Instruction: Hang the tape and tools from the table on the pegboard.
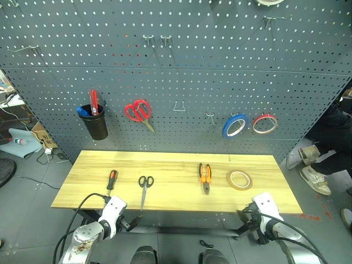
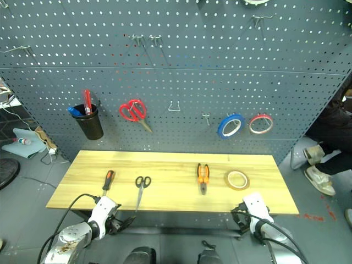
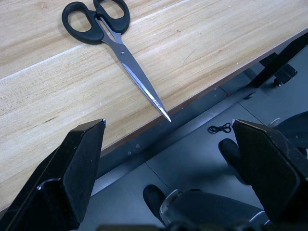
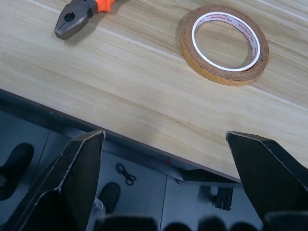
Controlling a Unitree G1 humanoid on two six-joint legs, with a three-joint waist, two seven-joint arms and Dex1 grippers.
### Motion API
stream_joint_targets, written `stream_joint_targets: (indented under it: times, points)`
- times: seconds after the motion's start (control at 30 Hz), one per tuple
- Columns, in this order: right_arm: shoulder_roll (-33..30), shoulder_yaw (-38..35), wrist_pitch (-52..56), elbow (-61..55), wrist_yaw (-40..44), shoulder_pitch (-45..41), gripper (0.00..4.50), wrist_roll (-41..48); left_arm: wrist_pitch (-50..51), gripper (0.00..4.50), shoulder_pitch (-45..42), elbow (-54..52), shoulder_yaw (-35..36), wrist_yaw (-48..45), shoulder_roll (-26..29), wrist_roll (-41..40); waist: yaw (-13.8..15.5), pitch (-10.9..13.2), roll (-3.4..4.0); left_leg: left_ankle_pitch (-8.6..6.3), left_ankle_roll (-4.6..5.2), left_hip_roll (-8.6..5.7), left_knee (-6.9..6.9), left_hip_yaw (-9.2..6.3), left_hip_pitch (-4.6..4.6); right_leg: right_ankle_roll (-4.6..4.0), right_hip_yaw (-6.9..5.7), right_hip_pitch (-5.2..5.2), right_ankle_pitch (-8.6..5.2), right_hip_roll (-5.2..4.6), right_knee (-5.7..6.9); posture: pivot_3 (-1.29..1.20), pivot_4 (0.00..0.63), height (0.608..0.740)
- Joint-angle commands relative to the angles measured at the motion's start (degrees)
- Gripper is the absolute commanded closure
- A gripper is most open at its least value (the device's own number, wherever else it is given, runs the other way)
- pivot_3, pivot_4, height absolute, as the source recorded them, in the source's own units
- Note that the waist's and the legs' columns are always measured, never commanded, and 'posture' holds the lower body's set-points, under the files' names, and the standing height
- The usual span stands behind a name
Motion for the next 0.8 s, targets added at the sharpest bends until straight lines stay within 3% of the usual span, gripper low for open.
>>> stream_joint_targets:
  times: [0.03,0.17,0.43,0.6,0.7,0.8]
  points:
    - [-0.7,-0.5,0.1,-2.6,0.0,-0.6,0.0,0.0,0.2,0.02,0.0,-2.2,0.7,-0.4,0.4,-1.1,0.0,0.0,0.0,0.0,0.0,0.0,0.0,0.0,0.0,0.0,0.0,0.0,0.0,0.0,0.0,0.14,0.043,0.74]
    - [-2.5,1.0,-0.9,-3.4,1.1,-0.6,0.0,-1.8,2.8,0.02,1.9,-6.5,1.5,-2.1,1.2,-3.1,-0.1,0.2,-0.02,0.0,0.0,0.0,0.01,-0.01,0.0,0.0,0.0,-0.01,0.0,0.0,-0.01,0.14,0.057,0.74]
    - [-11.5,1.2,4.6,-7.8,9.4,-7.3,0.0,-0.1,15.1,0.02,3.7,-32.8,0.9,-9.4,6.4,-14.2,-0.2,3.4,0.12,-0.04,0.02,0.0,0.45,-0.13,-0.33,-0.01,0.0,-0.21,-0.01,-0.06,-0.09,0.13,0.136,0.74]
    - [-16.5,4.0,6.2,3.8,16.9,-22.0,0.0,-0.2,20.3,0.02,-9.9,-38.2,-2.5,-9.1,2.2,-19.8,0.1,6.6,-0.06,-0.08,0.12,-0.09,0.87,-0.13,-0.7,0.0,0.09,-0.27,-0.01,-0.02,-0.15,0.12,0.223,0.74]
    - [-16.7,7.1,3.4,14.1,19.6,-30.7,0.0,-2.2,20.5,0.02,-15.6,-36.3,-4.6,-11.0,0.3,-21.2,-0.1,7.7,-0.71,0.15,0.48,-0.11,0.9,-0.13,-0.91,0.02,0.41,-0.15,0.02,0.23,0.07,0.12,0.255,0.74]
    - [-15.3,9.8,1.4,25.3,22.0,-39.0,0.0,-3.7,21.8,0.02,-19.1,-32.8,-5.7,-13.3,-0.7,-23.2,-0.2,9.3,-0.81,0.38,0.96,-0.15,0.78,-0.14,-0.9,0.11,0.73,-0.18,0.08,0.41,0.22,0.12,0.282,0.74]
